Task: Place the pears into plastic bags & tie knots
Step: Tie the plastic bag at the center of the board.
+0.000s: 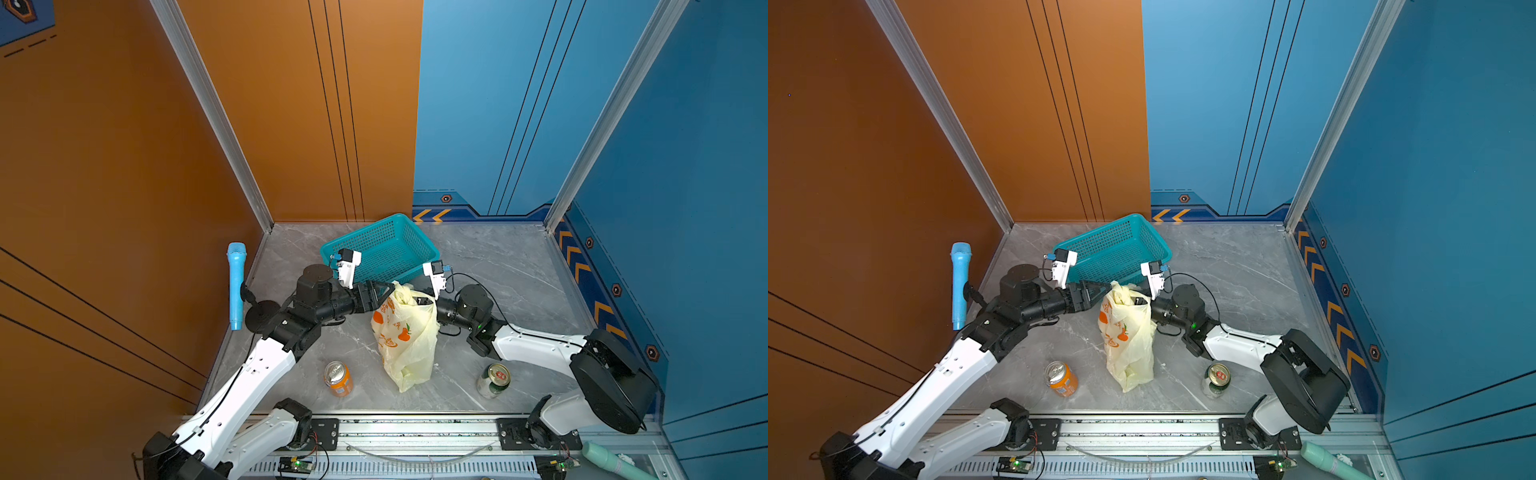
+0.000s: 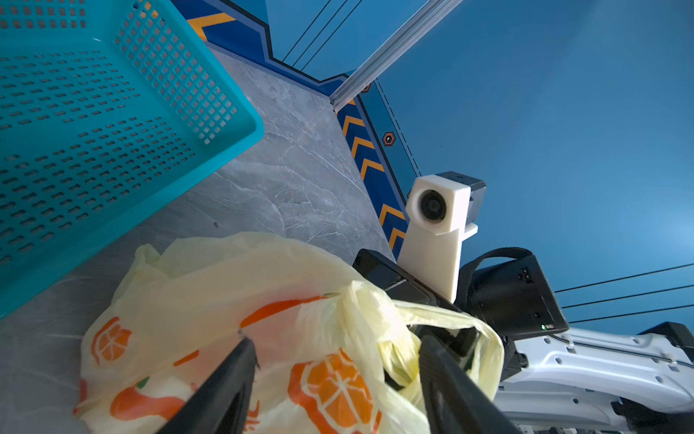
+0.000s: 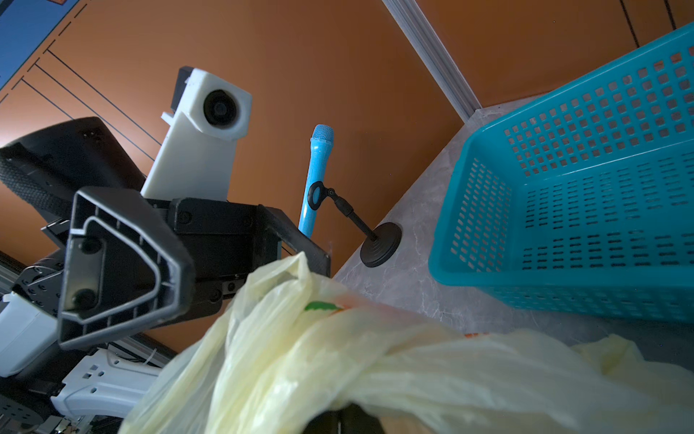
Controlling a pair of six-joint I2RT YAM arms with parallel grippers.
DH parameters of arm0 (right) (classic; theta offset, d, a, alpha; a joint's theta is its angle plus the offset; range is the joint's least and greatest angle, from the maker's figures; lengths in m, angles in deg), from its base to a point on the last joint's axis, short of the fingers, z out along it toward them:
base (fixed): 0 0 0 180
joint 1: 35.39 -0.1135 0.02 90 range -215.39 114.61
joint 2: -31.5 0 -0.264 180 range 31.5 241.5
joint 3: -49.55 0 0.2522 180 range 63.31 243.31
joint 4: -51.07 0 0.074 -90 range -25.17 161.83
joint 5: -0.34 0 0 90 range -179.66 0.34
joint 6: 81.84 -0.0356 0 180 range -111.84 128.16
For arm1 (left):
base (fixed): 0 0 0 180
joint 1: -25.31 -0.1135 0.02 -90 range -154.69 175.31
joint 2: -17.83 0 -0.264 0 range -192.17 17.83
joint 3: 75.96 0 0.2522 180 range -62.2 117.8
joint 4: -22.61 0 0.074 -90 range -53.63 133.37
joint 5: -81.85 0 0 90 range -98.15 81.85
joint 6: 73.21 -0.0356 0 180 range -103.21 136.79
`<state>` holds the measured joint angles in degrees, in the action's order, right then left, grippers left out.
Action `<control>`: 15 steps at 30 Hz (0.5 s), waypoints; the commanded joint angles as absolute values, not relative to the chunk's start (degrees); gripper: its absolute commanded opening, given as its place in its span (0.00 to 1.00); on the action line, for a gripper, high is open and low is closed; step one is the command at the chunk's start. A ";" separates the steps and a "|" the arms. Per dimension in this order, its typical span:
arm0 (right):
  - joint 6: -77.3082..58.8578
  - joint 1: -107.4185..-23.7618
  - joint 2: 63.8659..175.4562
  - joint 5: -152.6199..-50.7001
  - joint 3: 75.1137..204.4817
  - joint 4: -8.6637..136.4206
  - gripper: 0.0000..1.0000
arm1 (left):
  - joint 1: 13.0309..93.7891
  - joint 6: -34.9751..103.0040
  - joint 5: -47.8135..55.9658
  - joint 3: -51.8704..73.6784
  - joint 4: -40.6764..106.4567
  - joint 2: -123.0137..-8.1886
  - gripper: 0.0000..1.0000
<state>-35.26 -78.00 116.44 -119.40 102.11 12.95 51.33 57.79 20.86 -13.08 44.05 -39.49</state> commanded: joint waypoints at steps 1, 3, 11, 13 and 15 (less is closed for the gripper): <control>-33.41 -77.66 114.41 -118.40 101.49 14.97 0.00 | 53.25 57.23 24.37 -11.86 41.99 -42.31 0.58; -33.44 -77.52 113.73 -118.49 101.21 14.95 0.00 | 53.52 55.55 22.11 -11.09 44.72 -42.73 0.32; -39.52 -77.57 113.76 -126.29 101.21 6.09 0.00 | 52.72 52.40 16.93 -11.57 48.11 -42.85 0.00; -41.04 -78.07 114.61 -127.78 101.97 4.77 0.00 | 53.29 52.91 18.56 -11.51 45.09 -44.35 0.00; -40.85 -78.74 115.13 -128.06 102.76 5.34 0.00 | 54.47 53.10 19.90 -11.22 42.71 -45.89 0.00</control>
<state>-38.78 -77.82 114.39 -124.45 101.33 9.72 53.52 54.09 18.72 -12.64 45.93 -44.06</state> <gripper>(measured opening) 0.047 0.046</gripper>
